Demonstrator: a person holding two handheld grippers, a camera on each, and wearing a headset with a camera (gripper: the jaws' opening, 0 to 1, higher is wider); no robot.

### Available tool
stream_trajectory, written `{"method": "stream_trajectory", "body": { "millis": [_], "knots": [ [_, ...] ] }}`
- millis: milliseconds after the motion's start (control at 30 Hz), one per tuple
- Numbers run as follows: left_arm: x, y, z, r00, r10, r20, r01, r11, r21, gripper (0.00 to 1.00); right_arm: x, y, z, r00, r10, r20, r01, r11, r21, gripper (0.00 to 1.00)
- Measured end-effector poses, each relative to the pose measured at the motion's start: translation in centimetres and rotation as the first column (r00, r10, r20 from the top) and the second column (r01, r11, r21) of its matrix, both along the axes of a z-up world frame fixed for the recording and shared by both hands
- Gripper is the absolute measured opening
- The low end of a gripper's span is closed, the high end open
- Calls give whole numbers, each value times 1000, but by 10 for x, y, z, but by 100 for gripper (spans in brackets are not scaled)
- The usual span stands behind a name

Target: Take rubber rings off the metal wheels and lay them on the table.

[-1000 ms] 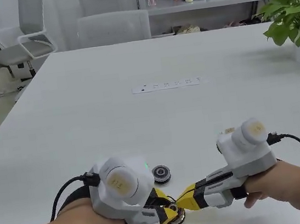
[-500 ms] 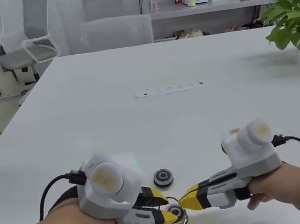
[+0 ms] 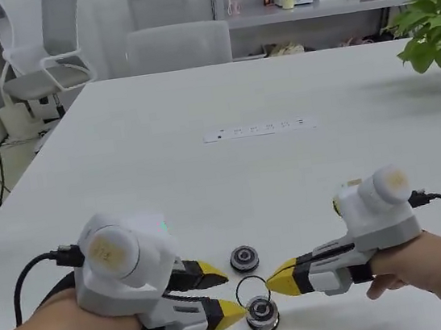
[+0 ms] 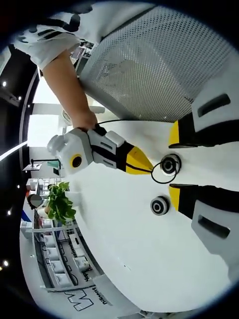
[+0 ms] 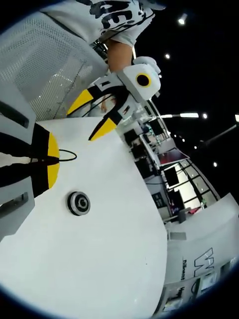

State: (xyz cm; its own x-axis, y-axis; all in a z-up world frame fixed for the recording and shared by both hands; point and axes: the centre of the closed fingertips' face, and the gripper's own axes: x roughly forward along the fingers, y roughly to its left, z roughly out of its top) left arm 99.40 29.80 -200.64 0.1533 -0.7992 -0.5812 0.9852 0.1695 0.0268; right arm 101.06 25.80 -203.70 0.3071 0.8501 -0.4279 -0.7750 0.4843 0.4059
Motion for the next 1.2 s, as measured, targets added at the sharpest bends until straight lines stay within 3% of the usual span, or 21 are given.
{"method": "stream_trajectory", "body": {
  "millis": [467,667,967,1200],
  "knots": [
    [-4,19,32,998,67,7,-66,995,-81,48,1,8,6,1000,10,8,-10,1000,8,0],
    [-6,29,36,995,93,23,-91,991,-94,54,1,11,7,1000,13,12,-13,1000,8,0],
    [-7,42,39,990,139,15,-136,984,-114,66,2,21,6,1000,27,10,-27,1000,4,0],
    [-7,50,34,987,159,18,-156,983,-98,75,4,30,5,999,37,17,-37,999,3,0]
  ]
}}
